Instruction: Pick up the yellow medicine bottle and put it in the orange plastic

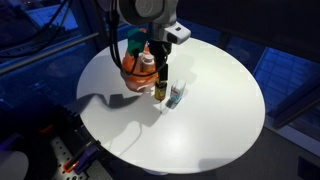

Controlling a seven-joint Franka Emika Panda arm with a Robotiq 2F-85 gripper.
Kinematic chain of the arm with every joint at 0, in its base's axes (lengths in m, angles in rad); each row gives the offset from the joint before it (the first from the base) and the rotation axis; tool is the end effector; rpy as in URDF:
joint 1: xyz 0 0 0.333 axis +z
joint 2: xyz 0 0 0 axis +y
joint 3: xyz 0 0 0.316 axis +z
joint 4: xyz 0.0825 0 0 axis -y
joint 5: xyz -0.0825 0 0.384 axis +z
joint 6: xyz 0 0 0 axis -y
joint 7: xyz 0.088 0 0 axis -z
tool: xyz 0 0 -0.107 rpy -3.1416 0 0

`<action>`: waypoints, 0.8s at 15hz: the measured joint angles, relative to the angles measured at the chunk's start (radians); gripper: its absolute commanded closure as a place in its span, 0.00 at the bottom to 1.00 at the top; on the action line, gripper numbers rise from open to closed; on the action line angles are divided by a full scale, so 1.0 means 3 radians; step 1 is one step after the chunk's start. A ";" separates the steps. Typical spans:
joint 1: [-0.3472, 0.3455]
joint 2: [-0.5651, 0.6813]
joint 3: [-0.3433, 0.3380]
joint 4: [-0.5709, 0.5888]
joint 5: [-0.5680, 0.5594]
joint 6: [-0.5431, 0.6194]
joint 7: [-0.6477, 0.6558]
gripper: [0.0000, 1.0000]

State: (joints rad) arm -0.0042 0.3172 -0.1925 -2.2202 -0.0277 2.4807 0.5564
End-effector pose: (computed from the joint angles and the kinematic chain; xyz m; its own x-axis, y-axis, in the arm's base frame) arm 0.5347 -0.1075 0.2297 0.7497 -0.6617 -0.0048 -0.6586 -0.7468 0.0919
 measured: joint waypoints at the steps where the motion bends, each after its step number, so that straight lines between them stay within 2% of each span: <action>1: -0.0002 0.0014 0.0000 0.0009 0.0004 0.0001 0.0000 0.06; 2: -0.0004 0.0027 0.0000 0.0020 0.0008 0.0002 0.0000 0.26; 8: -0.0015 0.0106 0.0000 0.0102 0.0009 0.0003 0.0000 0.75; 9: -0.0013 0.0106 0.0000 0.0109 0.0009 0.0003 0.0000 0.80; 12: 0.0019 0.0092 0.0004 0.0128 0.0009 0.0001 0.0000 0.80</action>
State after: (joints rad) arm 0.0016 0.3449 -0.1913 -2.1819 -0.0249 2.4810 0.5564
